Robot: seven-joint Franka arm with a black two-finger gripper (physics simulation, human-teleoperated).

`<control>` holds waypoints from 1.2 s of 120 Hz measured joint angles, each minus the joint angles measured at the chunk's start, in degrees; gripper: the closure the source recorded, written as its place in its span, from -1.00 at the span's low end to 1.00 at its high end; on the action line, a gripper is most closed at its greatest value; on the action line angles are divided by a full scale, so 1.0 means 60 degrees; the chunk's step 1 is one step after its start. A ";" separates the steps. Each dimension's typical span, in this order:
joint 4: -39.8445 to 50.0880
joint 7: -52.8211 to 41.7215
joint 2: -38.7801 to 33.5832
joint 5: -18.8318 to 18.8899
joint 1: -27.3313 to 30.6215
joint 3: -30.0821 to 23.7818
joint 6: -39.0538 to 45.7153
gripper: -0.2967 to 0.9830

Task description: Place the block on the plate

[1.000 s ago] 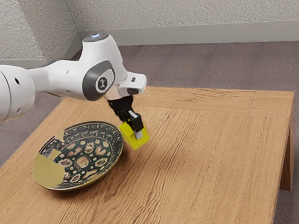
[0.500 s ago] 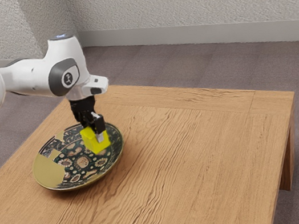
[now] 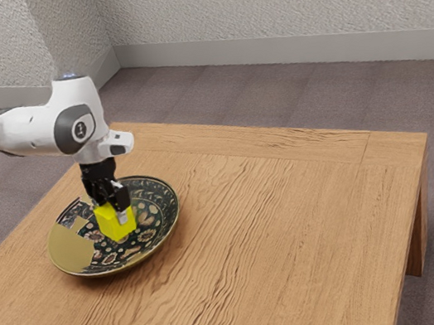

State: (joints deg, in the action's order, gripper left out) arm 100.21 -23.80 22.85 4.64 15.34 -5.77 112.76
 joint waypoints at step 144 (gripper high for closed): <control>-0.0208 -0.0512 -0.1728 0.0385 0.0509 -0.0336 -0.0154 -0.53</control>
State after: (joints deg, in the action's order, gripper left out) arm 98.97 -26.87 12.48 6.95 18.40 -7.79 111.84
